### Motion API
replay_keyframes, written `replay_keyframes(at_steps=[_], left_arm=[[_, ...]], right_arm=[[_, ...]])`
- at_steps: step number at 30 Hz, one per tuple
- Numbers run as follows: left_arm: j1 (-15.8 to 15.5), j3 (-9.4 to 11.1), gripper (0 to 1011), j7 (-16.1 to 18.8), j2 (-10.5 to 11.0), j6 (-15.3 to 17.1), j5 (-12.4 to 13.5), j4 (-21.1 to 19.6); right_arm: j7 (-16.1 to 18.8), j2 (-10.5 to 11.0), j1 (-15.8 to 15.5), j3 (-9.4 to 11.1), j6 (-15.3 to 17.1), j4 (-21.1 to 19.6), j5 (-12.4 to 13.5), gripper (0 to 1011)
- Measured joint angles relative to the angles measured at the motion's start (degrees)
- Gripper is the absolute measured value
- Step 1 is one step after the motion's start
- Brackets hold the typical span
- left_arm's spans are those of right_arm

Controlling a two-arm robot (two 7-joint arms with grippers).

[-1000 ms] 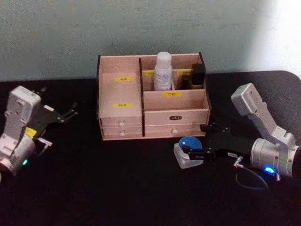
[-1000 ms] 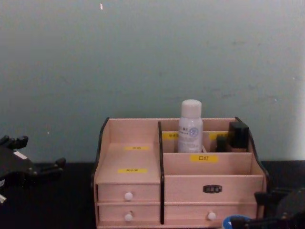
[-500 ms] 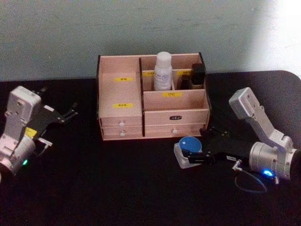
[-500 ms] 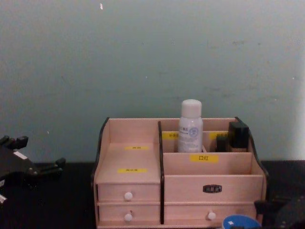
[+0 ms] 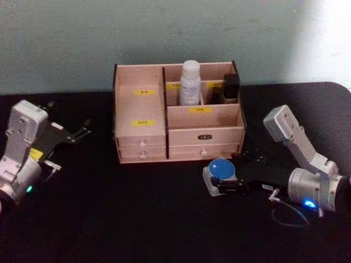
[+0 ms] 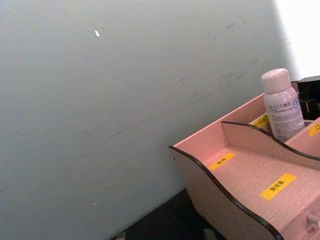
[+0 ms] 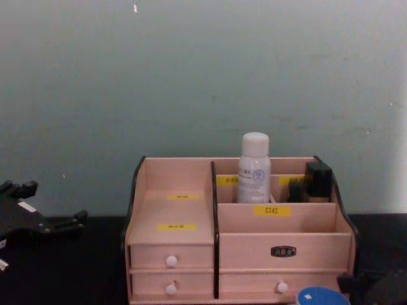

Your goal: Pick up the facial cleanser and watermelon frost from the table and place them into the tiered storage box.

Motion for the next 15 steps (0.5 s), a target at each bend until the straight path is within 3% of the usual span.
replay_keyframes(at_steps=[15], left_arm=[[0.0, 0.0, 1001, 0.0, 0.0, 0.0, 0.0, 0.0]], right_arm=[[0.0, -0.6, 0.5, -0.6, 0.3, 0.7, -0.3, 1000]])
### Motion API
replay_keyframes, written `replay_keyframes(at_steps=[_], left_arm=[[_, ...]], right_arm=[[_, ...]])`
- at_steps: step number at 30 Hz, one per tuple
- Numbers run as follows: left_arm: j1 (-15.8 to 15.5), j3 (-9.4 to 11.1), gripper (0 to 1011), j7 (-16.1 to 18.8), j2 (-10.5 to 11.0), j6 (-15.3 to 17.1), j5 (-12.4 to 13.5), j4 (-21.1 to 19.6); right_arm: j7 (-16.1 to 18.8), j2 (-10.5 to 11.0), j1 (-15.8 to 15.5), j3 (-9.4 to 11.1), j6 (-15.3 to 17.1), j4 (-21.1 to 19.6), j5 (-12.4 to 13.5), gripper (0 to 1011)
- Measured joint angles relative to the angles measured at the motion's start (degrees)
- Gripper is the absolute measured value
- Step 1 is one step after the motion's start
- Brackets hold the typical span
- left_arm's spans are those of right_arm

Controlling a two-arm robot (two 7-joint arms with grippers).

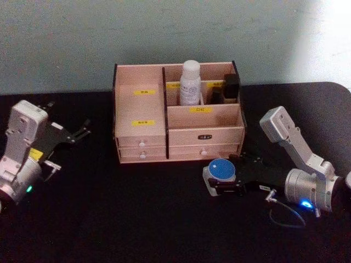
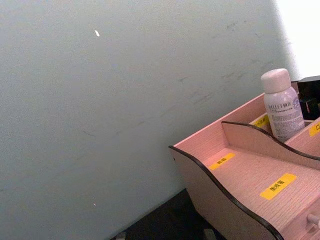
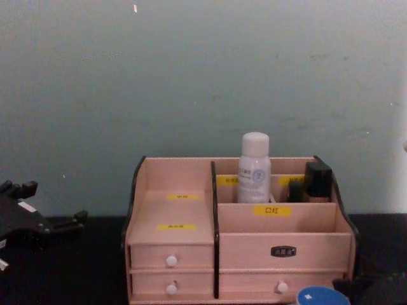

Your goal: Pick up the facial cleanser and watermelon frost from the table and place them into the tiered storage box.

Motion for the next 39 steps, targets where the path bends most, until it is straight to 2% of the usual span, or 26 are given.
replay_keyframes(at_steps=[14, 20, 26, 39], left_arm=[[0.0, 0.0, 1001, 0.0, 0.0, 0.0, 0.0, 0.0], [0.0, 0.0, 1001, 0.0, 0.0, 0.0, 0.0, 0.0], [0.0, 0.0, 1001, 0.0, 0.0, 0.0, 0.0, 0.0], [0.0, 0.0, 1001, 0.0, 0.0, 0.0, 0.0, 0.0]], right_arm=[[-0.1, -0.1, 0.0, -0.1, 0.0, 0.1, -0.2, 997], [-0.1, 0.0, 0.0, 0.0, 0.0, 0.1, -0.2, 883], [-0.1, 0.0, 0.0, 0.0, 0.0, 0.0, -0.1, 715], [0.0, 0.0, 0.0, 0.0, 0.0, 0.0, -0.1, 715]])
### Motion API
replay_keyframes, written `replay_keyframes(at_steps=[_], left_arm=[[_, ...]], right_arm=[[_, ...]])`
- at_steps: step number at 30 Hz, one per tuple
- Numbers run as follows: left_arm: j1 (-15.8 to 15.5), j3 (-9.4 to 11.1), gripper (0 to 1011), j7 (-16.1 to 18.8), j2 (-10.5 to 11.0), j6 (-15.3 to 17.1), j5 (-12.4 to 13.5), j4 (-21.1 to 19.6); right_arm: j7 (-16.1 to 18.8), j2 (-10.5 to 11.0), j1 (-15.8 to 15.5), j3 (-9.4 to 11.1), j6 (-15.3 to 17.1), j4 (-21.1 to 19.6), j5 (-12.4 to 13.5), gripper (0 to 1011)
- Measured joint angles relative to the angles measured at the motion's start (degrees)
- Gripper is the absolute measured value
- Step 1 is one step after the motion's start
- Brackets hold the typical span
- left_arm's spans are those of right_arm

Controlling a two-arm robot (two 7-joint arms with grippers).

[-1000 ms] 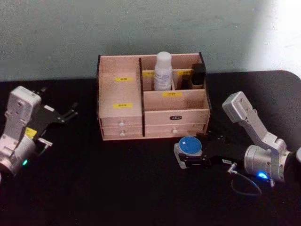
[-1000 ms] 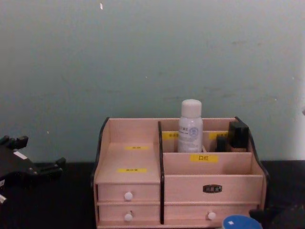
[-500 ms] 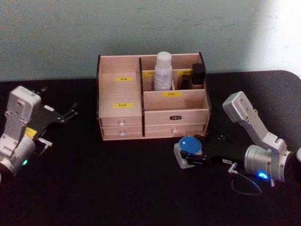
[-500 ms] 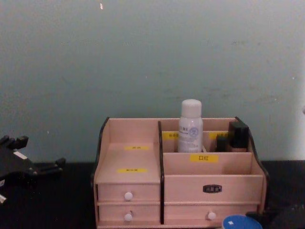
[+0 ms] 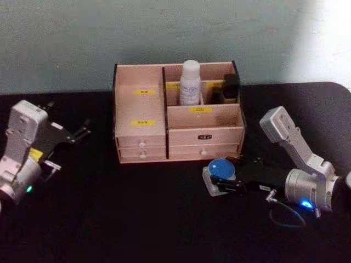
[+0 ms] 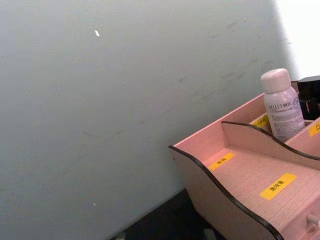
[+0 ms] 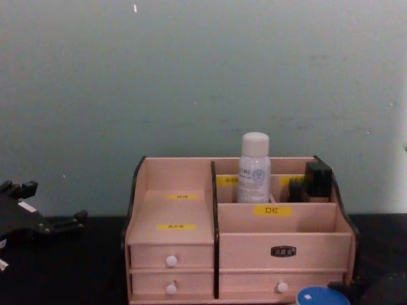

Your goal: Pick up the facial cleanser and watermelon frost from the table and place them into the tiered storage box.

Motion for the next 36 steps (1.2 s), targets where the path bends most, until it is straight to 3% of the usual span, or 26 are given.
replay_keyframes(at_steps=[12, 19, 28, 36], left_arm=[[0.0, 0.0, 1001, 0.0, 0.0, 0.0, 0.0, 0.0], [0.0, 0.0, 1001, 0.0, 0.0, 0.0, 0.0, 0.0], [0.0, 0.0, 1001, 0.0, 0.0, 0.0, 0.0, 0.0], [0.0, 0.0, 1002, 0.0, 0.0, 0.0, 0.0, 0.0]], right_arm=[[0.4, 0.8, -0.4, 1.3, -0.8, -2.7, 1.6, 715], [0.3, 0.7, 0.9, 1.7, -0.6, -4.4, 2.4, 715], [-0.3, -1.1, 4.9, 1.5, -0.3, -4.9, 3.1, 715], [-0.9, -4.0, 9.7, -0.1, 0.2, -3.1, 3.0, 715]])
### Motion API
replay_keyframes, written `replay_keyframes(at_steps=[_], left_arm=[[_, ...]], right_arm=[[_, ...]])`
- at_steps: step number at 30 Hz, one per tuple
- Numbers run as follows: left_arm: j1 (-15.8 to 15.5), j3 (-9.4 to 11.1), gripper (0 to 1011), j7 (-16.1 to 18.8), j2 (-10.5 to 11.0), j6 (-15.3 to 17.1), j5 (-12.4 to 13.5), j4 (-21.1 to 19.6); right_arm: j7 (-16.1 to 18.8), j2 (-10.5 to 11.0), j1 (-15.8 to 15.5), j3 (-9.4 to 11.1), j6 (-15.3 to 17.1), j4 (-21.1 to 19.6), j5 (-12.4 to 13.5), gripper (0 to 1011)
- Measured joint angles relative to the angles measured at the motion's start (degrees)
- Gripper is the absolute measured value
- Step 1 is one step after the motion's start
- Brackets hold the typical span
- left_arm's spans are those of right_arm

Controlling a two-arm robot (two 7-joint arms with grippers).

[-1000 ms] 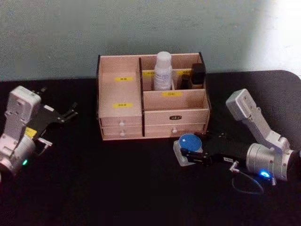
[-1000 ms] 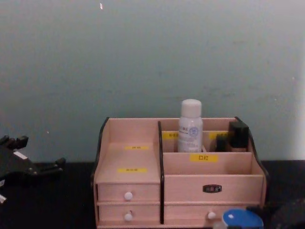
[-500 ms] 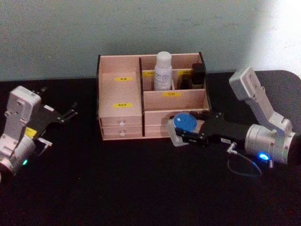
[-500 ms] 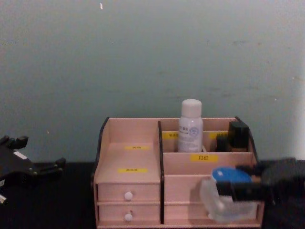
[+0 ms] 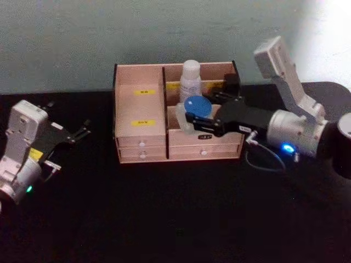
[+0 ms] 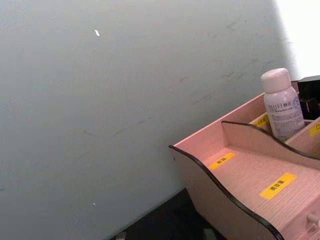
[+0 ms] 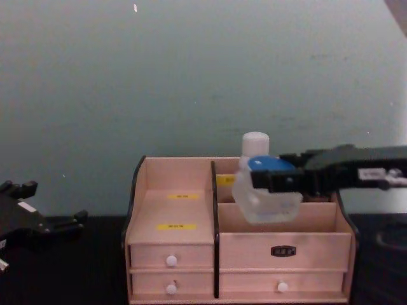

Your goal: Pick up the facial cleanser and watermelon frost from the table and place them into the tiered storage box.

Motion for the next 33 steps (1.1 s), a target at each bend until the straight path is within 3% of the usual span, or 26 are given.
replay_keyframes(at_steps=[8, 19, 33], left_arm=[[0.0, 0.0, 1001, 0.0, 0.0, 0.0, 0.0, 0.0], [0.0, 0.0, 1001, 0.0, 0.0, 0.0, 0.0, 0.0], [0.0, 0.0, 1001, 0.0, 0.0, 0.0, 0.0, 0.0]], right_arm=[[-1.3, -4.7, 5.2, -2.3, 1.1, 5.6, -1.1, 715], [-1.6, -10.9, 11.3, -5.1, 0.1, 13.2, -3.2, 715], [-1.9, -17.4, 15.9, -6.8, -0.6, 22.1, -5.3, 715]])
